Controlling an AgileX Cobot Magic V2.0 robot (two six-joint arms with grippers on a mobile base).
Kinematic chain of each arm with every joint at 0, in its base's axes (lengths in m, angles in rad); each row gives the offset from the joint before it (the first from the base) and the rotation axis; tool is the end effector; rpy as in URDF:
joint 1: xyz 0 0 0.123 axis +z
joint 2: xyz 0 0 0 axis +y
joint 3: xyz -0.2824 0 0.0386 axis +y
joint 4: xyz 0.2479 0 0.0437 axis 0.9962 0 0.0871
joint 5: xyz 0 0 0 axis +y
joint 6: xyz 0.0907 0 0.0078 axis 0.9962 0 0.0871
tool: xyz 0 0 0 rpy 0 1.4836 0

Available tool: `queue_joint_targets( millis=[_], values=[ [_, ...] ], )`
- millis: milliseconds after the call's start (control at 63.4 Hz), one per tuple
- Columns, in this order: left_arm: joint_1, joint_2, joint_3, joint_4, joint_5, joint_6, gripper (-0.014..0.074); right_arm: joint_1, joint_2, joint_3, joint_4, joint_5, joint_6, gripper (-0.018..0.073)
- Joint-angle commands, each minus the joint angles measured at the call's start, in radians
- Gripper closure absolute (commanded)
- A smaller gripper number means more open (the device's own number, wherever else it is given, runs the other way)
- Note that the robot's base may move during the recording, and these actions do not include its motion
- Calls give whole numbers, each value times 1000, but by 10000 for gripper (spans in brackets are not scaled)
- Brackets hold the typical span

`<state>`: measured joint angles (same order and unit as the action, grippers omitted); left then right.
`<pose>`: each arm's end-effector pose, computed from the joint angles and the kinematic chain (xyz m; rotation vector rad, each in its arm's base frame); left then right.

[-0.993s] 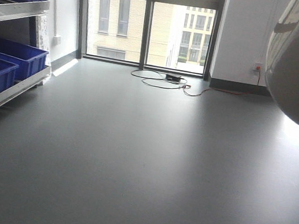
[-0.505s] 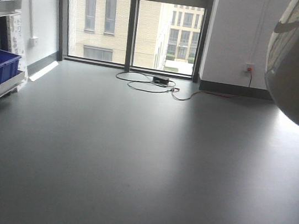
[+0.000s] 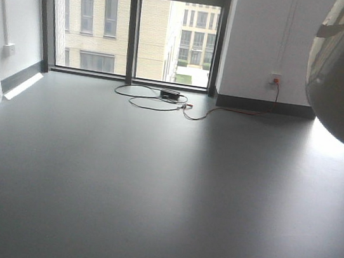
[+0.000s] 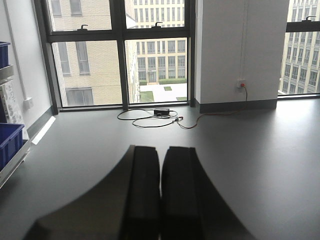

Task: Move white bin to right shelf second layer
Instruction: 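Turn the base toward the rack of blue bins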

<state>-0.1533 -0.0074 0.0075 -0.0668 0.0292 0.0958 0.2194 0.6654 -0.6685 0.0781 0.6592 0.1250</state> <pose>0.0554 -0.0088 0.2083 0.1394 1.5072 -0.1011 0.1221 0.0317 0.3232 -0.0633 2.1504 0.2884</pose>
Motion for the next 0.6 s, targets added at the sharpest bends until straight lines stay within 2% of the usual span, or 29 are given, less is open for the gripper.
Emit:
queue_joint_targets(
  millis=[0, 583],
  values=[
    [-3, -17, 33, -8, -90, -7, 512, -6, -2, -31, 7, -86, -3, 504],
    [-3, -17, 33, -8, -90, -7, 512, -6, -2, -31, 7, -86, -3, 504]
  ],
)
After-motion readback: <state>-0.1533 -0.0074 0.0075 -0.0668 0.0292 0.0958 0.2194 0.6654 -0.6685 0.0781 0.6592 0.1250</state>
